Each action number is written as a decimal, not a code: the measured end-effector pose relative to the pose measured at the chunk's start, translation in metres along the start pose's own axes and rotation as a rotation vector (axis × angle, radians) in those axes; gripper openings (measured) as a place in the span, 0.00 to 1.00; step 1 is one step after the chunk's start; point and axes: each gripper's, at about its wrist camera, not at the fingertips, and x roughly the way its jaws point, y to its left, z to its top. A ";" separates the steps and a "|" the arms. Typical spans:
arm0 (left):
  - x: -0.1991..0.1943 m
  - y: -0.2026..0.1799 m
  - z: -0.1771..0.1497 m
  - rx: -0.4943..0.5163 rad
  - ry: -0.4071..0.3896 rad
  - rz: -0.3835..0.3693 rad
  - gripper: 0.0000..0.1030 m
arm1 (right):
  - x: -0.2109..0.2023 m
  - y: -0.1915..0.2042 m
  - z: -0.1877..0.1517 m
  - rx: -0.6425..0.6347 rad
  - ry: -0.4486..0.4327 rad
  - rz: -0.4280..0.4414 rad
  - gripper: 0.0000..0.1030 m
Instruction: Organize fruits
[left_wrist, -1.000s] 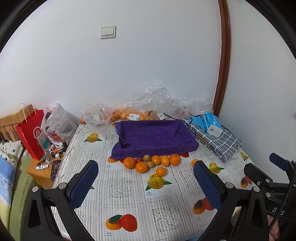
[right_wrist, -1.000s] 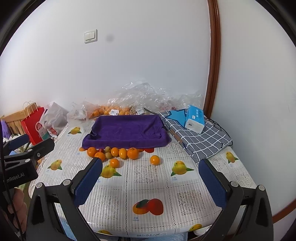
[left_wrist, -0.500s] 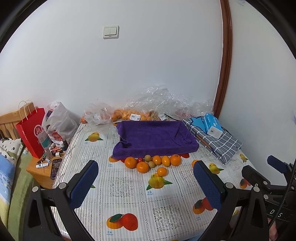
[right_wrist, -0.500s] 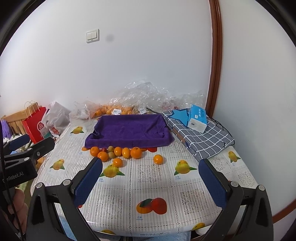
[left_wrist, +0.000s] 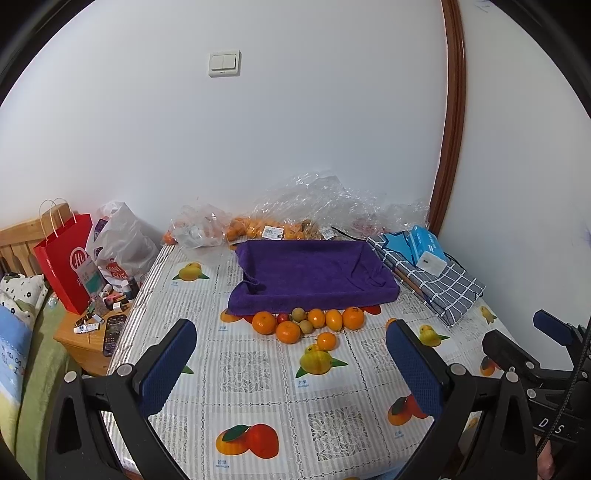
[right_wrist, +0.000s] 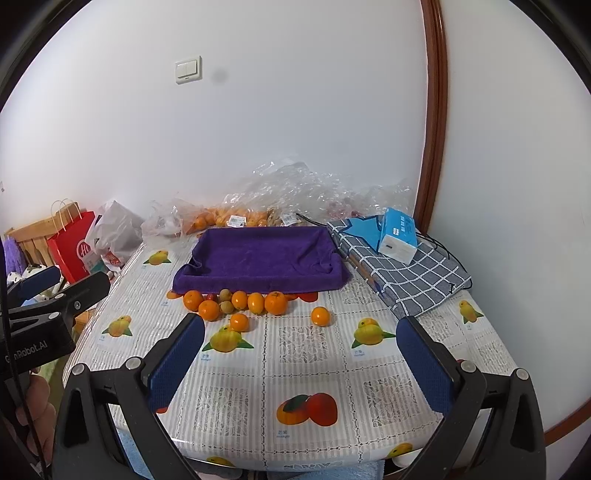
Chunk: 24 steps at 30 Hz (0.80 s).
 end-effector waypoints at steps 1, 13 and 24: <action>0.000 0.000 0.000 0.001 -0.001 0.000 1.00 | 0.000 0.001 0.000 -0.001 0.000 0.001 0.99; 0.000 0.001 -0.003 -0.005 -0.004 -0.006 1.00 | 0.000 -0.001 -0.003 0.005 0.000 0.010 0.99; -0.002 0.003 -0.005 -0.006 -0.009 -0.008 1.00 | 0.003 -0.001 -0.004 0.008 0.004 0.009 0.99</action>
